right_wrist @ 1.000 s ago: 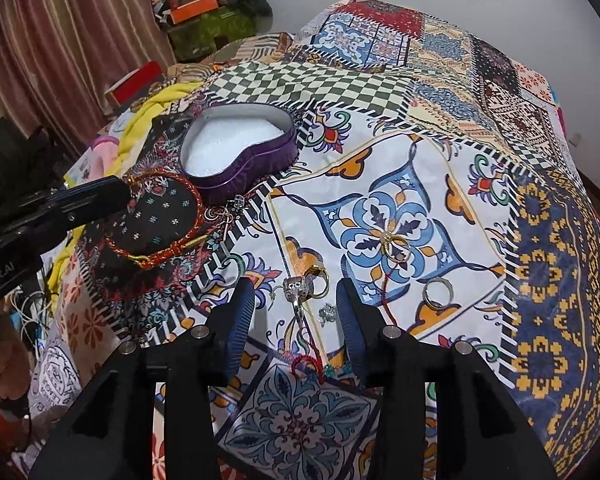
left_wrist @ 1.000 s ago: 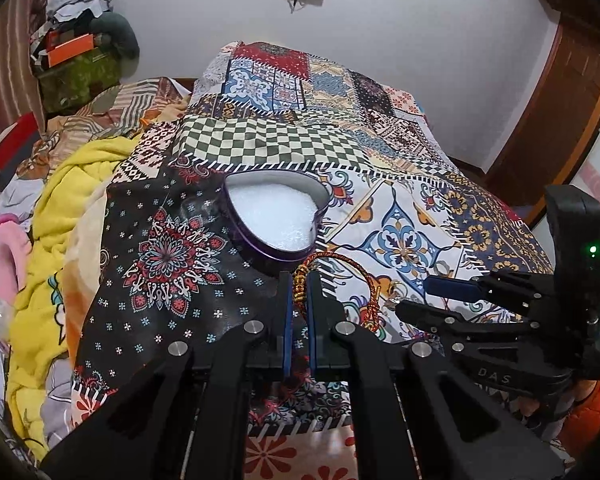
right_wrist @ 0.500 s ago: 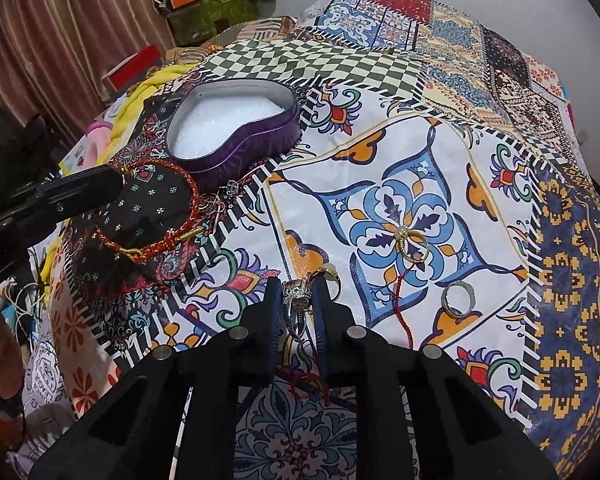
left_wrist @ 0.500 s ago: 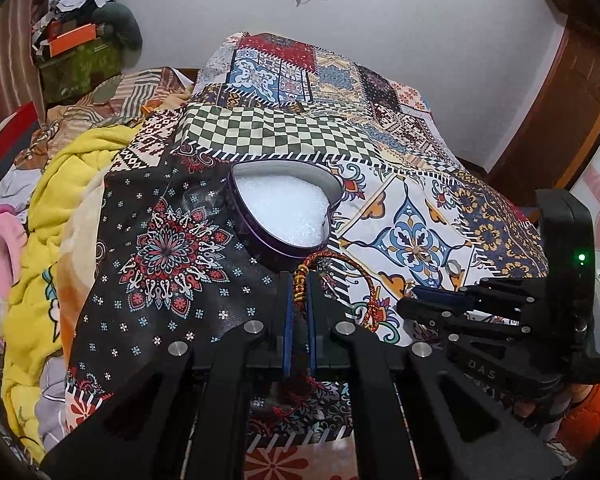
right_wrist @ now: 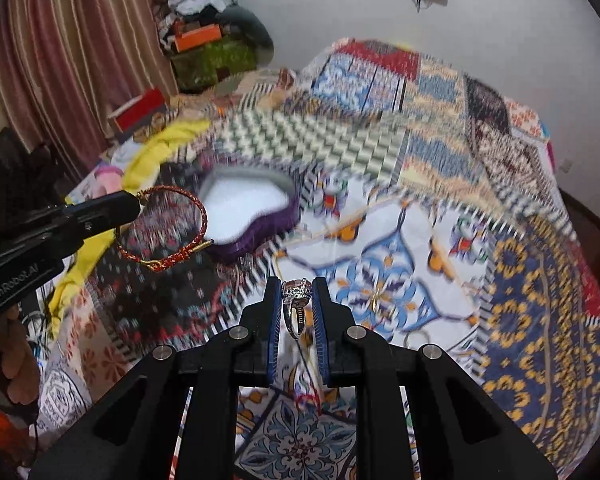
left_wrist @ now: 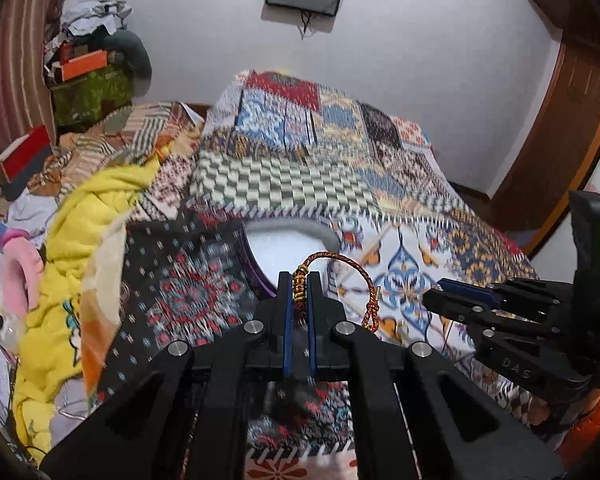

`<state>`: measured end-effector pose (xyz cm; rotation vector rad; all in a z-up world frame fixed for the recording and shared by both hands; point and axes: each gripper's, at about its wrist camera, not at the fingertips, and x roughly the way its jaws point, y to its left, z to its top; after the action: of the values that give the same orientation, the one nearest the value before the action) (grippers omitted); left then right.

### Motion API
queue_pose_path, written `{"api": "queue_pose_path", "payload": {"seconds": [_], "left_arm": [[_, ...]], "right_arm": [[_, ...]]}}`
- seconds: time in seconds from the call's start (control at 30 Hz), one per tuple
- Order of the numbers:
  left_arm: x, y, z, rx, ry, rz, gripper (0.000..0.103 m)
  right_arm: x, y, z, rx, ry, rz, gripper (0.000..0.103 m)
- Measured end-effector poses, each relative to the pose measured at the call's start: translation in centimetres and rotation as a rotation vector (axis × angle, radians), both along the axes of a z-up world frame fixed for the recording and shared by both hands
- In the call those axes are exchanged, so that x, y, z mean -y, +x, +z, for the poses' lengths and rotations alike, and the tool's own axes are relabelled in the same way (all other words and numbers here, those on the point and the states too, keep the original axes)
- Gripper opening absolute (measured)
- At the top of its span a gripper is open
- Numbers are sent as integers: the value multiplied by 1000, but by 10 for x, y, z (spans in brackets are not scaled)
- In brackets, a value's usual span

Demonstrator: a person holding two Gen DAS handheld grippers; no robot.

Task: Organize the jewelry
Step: 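Carry the bracelet to the purple heart tin with the left tool while the right tool carries the ring there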

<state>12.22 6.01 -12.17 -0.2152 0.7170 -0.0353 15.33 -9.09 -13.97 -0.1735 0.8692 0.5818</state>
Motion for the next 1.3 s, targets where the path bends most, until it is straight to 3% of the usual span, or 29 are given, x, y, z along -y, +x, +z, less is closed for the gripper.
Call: {"api": "queue_pose_path", "payload": {"seconds": [0.27, 0.47, 0.93, 1.3], "left_arm": [[-13, 15, 22, 72, 18, 48, 5], [-22, 34, 20, 67, -2, 49, 5], [-17, 76, -25, -58, 22, -13, 5], [-17, 93, -37, -86, 60, -41, 5]], "right_arm": [[-10, 11, 29, 94, 52, -22, 14], [-19, 22, 37, 120, 77, -21, 14], [-52, 49, 18, 49, 112, 24, 14], [-65, 68, -6, -12, 86, 30, 14]]}}
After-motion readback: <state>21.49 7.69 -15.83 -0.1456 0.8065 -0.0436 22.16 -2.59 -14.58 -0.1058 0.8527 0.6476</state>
